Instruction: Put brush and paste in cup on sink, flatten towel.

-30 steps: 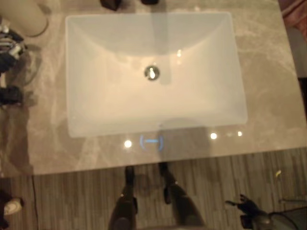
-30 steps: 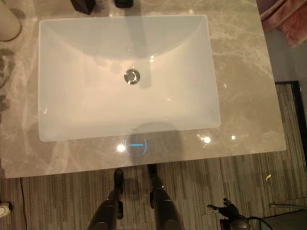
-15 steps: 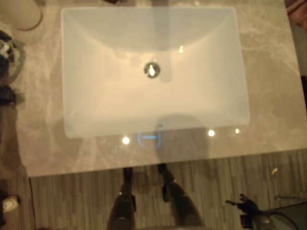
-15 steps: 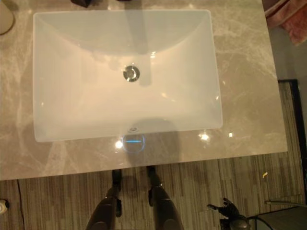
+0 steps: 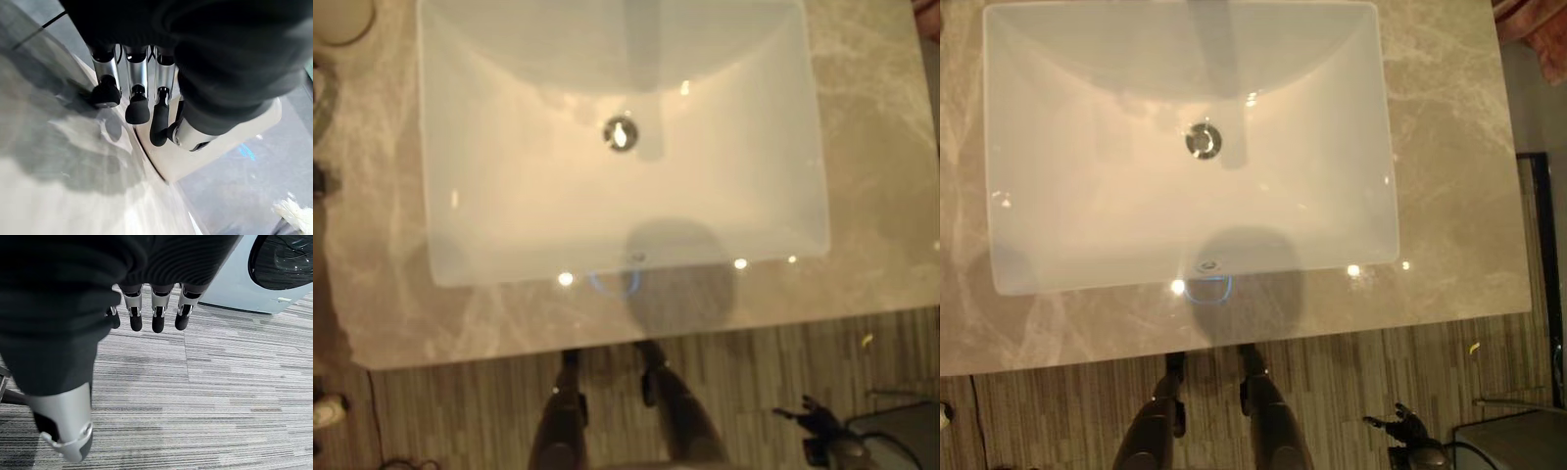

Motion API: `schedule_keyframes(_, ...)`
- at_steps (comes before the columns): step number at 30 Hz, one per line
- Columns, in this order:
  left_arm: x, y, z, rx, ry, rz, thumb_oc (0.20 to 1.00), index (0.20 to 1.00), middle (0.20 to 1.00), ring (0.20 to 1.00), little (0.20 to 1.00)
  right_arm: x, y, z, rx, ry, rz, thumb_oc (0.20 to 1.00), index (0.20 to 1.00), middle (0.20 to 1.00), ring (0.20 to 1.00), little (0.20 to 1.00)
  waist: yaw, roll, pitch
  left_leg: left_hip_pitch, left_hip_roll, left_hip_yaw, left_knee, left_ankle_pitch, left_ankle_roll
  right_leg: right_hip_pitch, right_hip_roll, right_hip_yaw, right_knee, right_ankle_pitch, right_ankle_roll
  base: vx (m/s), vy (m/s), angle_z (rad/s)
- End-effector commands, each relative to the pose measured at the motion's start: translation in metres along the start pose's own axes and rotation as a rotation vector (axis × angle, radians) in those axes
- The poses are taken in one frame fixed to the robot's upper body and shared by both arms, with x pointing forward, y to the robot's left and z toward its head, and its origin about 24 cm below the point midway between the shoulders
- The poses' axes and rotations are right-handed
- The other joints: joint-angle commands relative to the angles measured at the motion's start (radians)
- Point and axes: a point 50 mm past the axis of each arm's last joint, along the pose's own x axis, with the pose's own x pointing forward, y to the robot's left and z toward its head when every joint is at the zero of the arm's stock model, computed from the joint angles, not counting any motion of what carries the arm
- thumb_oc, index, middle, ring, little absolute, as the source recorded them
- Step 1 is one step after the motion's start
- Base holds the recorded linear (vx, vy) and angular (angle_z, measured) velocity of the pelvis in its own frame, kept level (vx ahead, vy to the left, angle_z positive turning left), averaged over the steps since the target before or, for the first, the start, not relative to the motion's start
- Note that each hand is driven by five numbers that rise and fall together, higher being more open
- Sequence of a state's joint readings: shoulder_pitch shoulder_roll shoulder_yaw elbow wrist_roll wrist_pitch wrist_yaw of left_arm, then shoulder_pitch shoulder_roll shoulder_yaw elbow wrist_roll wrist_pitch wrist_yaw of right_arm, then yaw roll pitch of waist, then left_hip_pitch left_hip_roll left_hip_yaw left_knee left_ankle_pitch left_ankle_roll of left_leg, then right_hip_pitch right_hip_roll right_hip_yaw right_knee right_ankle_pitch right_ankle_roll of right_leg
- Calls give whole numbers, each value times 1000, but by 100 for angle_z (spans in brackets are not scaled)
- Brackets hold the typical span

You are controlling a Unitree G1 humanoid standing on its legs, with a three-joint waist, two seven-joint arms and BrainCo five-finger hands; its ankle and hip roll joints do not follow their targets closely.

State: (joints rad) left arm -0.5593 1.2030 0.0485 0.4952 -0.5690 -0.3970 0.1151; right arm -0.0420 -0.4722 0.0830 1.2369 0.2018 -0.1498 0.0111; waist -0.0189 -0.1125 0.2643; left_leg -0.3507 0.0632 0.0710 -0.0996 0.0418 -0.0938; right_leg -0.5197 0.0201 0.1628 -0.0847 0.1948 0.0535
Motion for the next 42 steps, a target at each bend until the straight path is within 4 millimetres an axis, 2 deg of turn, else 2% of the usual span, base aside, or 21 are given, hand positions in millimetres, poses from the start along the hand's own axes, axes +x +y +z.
schedule_keyframes(1,8,13,12,62,-59,41,200,200,200,200,200,-10,-18,-33,-20,101,-45,1000,1000,1000,1000,1000,-13,13,-33,66,46,-72,12,-21,-28,12,-78,-6,-3,-4,117,0,0,0)
schedule_keyframes(20,25,1,7,73,-12,11,200,200,200,200,200,-8,-22,-26,-2,79,-64,1000,1000,1000,1000,1000,-38,19,-31,50,49,-57,12,-20,-32,-20,-68,13,-3,6,119,1,-1,0)
schedule_keyframes(27,30,2,5,87,14,4,200,200,200,200,200,-10,-28,-32,14,104,-83,1000,1000,1000,1000,1000,-46,22,-31,43,54,-52,12,-18,-33,-30,-65,16,-3,9,119,8,-8,-5)
schedule_keyframes(42,41,-19,8,70,13,-50,200,200,200,200,200,-9,-30,-26,8,87,-92,1000,1000,1000,1000,1000,-56,28,-40,25,57,-57,12,-17,-35,-48,-65,15,-3,10,119,1,0,0)
